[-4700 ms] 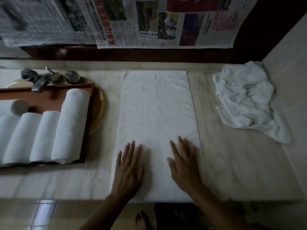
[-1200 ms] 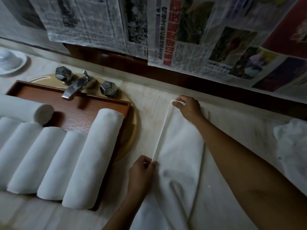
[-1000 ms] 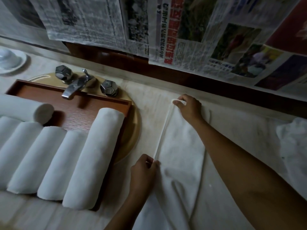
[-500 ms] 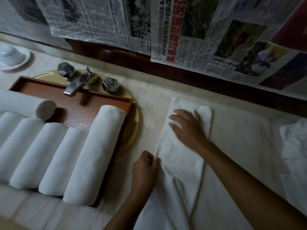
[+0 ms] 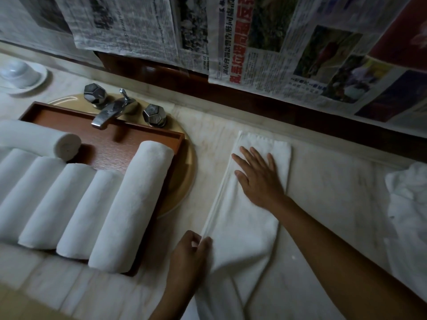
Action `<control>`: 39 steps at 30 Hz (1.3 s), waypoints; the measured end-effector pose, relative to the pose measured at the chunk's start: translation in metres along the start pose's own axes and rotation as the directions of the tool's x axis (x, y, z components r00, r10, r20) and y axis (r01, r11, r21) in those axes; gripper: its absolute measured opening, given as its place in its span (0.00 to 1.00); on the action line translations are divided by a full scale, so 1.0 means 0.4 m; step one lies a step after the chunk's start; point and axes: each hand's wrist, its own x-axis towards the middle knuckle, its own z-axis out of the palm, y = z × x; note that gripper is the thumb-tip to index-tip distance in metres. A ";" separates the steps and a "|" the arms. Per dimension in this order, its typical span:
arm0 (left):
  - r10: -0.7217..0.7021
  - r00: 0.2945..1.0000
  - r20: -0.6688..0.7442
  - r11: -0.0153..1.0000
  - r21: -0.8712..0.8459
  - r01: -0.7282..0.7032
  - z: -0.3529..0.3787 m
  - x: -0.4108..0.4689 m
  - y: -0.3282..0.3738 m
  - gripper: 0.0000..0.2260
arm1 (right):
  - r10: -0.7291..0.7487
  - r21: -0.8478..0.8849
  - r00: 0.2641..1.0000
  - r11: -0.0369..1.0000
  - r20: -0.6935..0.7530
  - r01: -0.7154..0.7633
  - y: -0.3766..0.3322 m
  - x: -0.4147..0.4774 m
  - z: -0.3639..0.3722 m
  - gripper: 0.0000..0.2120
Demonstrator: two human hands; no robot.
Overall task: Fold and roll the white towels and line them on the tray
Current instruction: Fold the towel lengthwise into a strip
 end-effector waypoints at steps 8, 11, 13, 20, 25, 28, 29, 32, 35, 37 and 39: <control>0.050 0.995 -0.091 0.992 0.123 -0.039 0.013 0.005 0.005 0.10 | -0.003 -0.008 1.000 1.000 0.000 0.003 -0.002 0.002 -0.003 0.24; 0.050 0.996 -0.073 0.990 0.134 -0.040 0.009 -0.003 0.017 0.09 | 0.026 -0.002 0.999 1.000 -0.031 -0.026 -0.016 -0.004 -0.014 0.23; 0.057 0.996 -0.065 0.991 0.128 -0.048 0.005 -0.008 0.020 0.09 | 0.043 0.061 0.995 0.997 -0.087 -0.037 -0.048 -0.039 -0.024 0.22; 0.073 0.997 0.021 0.996 0.053 -0.074 -0.003 -0.036 0.030 0.06 | -0.095 0.050 0.995 0.994 -0.041 0.097 -0.128 -0.218 0.009 0.23; -0.110 0.816 0.568 0.881 -0.323 0.344 -0.006 -0.062 0.008 0.11 | -0.087 0.060 0.995 0.994 -0.040 0.089 -0.117 -0.188 0.000 0.22; -0.051 0.783 0.619 0.953 -0.203 0.223 -0.040 -0.075 -0.019 0.09 | -0.089 0.055 0.996 0.994 -0.025 0.090 -0.116 -0.188 -0.009 0.23; -0.038 0.841 0.540 0.977 -0.157 0.145 -0.046 -0.072 -0.032 0.09 | -0.087 0.048 0.996 0.995 -0.025 0.089 -0.116 -0.188 -0.011 0.23; 0.051 0.957 0.287 0.996 0.057 -0.070 -0.054 -0.057 -0.081 0.13 | -0.075 0.047 0.997 0.996 -0.019 0.075 -0.114 -0.189 -0.013 0.23; 0.115 0.970 0.213 0.975 0.164 -0.152 -0.057 -0.060 -0.116 0.09 | -0.070 0.045 0.997 0.996 -0.018 0.071 -0.117 -0.188 -0.012 0.23; 0.136 0.974 0.180 0.964 0.203 -0.172 -0.051 -0.058 -0.136 0.09 | -0.072 0.042 0.997 0.996 -0.023 0.073 -0.118 -0.189 -0.008 0.23; 0.135 0.980 0.148 0.964 0.208 -0.165 -0.050 -0.060 -0.145 0.09 | -0.071 0.024 0.997 0.997 -0.020 0.071 -0.121 -0.190 -0.003 0.22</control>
